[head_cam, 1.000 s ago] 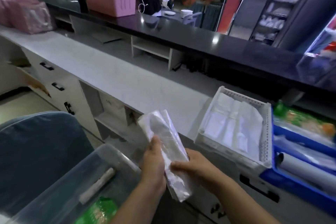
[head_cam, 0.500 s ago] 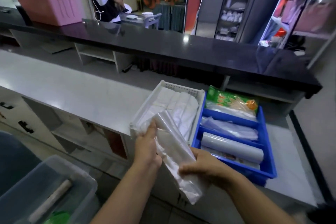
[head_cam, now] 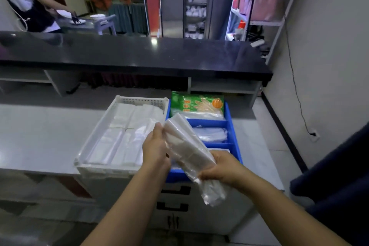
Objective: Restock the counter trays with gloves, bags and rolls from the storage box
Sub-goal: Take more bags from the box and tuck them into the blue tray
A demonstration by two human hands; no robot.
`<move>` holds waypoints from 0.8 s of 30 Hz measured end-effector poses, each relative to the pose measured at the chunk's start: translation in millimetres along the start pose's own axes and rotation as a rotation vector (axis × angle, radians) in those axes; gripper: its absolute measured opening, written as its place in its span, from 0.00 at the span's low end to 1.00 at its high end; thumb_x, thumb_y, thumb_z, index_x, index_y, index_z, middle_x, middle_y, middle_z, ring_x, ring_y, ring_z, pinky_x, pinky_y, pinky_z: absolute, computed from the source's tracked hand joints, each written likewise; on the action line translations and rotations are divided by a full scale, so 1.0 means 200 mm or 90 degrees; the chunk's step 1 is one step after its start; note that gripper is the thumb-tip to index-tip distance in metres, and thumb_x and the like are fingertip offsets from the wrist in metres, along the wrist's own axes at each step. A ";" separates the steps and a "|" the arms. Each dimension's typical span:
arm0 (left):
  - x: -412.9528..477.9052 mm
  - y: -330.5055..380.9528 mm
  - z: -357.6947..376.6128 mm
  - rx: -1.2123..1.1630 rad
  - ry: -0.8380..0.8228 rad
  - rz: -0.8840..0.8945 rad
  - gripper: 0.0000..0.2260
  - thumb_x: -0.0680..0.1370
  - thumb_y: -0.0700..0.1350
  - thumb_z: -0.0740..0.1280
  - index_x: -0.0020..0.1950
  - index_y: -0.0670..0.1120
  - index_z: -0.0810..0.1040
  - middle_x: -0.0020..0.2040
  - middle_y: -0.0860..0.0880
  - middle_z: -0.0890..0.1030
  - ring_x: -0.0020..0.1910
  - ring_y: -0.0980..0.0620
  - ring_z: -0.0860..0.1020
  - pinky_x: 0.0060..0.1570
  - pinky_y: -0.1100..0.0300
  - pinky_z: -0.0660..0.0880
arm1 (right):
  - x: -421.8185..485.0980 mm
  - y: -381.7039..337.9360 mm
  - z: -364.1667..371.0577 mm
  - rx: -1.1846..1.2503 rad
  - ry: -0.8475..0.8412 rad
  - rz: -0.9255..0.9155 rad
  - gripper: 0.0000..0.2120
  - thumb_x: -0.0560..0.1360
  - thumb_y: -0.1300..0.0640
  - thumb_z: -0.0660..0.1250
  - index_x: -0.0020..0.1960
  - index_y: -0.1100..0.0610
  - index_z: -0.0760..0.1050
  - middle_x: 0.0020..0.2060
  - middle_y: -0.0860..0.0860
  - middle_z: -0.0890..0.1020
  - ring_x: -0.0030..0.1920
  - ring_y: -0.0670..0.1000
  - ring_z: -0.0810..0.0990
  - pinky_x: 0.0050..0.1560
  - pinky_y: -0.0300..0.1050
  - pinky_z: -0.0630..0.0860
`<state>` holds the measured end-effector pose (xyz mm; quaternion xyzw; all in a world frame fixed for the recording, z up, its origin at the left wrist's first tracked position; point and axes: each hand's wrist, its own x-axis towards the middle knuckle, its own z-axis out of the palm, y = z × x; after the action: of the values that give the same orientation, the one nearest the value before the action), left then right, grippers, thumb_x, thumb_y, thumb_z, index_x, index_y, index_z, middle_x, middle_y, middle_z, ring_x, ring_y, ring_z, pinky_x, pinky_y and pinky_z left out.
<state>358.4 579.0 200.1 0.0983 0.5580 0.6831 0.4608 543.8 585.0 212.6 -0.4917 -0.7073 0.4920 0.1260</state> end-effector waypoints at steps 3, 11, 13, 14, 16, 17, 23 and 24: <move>0.11 0.02 0.10 0.099 -0.065 0.060 0.10 0.76 0.49 0.63 0.40 0.45 0.78 0.30 0.53 0.82 0.33 0.52 0.79 0.30 0.61 0.76 | 0.03 0.05 -0.14 0.000 0.035 0.020 0.12 0.63 0.63 0.73 0.46 0.57 0.80 0.42 0.55 0.84 0.43 0.53 0.83 0.49 0.51 0.79; 0.55 -0.05 0.25 0.623 -0.241 0.277 0.02 0.75 0.47 0.64 0.44 0.52 0.77 0.44 0.53 0.82 0.43 0.53 0.78 0.39 0.60 0.73 | 0.24 0.14 -0.51 0.013 0.135 0.133 0.14 0.66 0.61 0.73 0.49 0.49 0.77 0.44 0.51 0.83 0.44 0.50 0.83 0.41 0.42 0.78; 0.65 -0.10 0.30 0.817 -0.307 0.325 0.06 0.75 0.48 0.63 0.47 0.53 0.79 0.47 0.53 0.83 0.44 0.54 0.78 0.39 0.60 0.71 | 0.34 0.13 -0.58 -0.018 0.180 0.143 0.14 0.66 0.61 0.74 0.48 0.49 0.77 0.42 0.50 0.83 0.43 0.49 0.82 0.41 0.42 0.78; 0.70 -0.13 0.32 0.894 -0.343 0.352 0.08 0.75 0.49 0.63 0.50 0.52 0.80 0.50 0.52 0.83 0.47 0.53 0.79 0.41 0.59 0.72 | 0.39 0.12 -0.61 -0.039 0.199 0.145 0.13 0.65 0.60 0.74 0.46 0.47 0.77 0.42 0.49 0.82 0.43 0.49 0.82 0.42 0.43 0.79; 0.76 -0.19 0.37 1.005 -0.420 0.396 0.11 0.76 0.50 0.62 0.53 0.51 0.80 0.54 0.50 0.81 0.51 0.49 0.79 0.46 0.56 0.73 | 0.49 0.11 -0.65 -0.094 0.225 0.144 0.13 0.66 0.58 0.75 0.43 0.44 0.75 0.41 0.47 0.82 0.44 0.49 0.82 0.45 0.45 0.79; 0.79 -0.21 0.39 1.053 -0.449 0.414 0.11 0.76 0.49 0.61 0.52 0.49 0.80 0.54 0.49 0.81 0.50 0.47 0.78 0.45 0.55 0.72 | 0.54 0.10 -0.66 -0.122 0.235 0.144 0.13 0.66 0.57 0.75 0.43 0.43 0.74 0.41 0.46 0.81 0.44 0.48 0.81 0.45 0.46 0.79; 0.87 -0.30 0.42 1.220 -0.470 0.418 0.18 0.72 0.47 0.65 0.62 0.48 0.71 0.58 0.46 0.76 0.56 0.44 0.74 0.52 0.51 0.71 | 0.69 0.09 -0.68 -0.210 0.279 0.149 0.14 0.69 0.53 0.72 0.53 0.45 0.76 0.44 0.45 0.81 0.45 0.49 0.81 0.47 0.51 0.81; 0.88 -0.30 0.42 1.223 -0.467 0.412 0.20 0.70 0.48 0.67 0.61 0.48 0.70 0.58 0.47 0.76 0.56 0.44 0.74 0.53 0.51 0.70 | 0.71 0.09 -0.68 -0.213 0.280 0.147 0.13 0.69 0.53 0.72 0.53 0.45 0.76 0.44 0.46 0.81 0.45 0.49 0.81 0.47 0.51 0.81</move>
<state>347.3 762.9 111.9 0.7607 0.6361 -0.0223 0.1274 575.5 780.2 220.8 -0.6776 -0.6738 0.2614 0.1363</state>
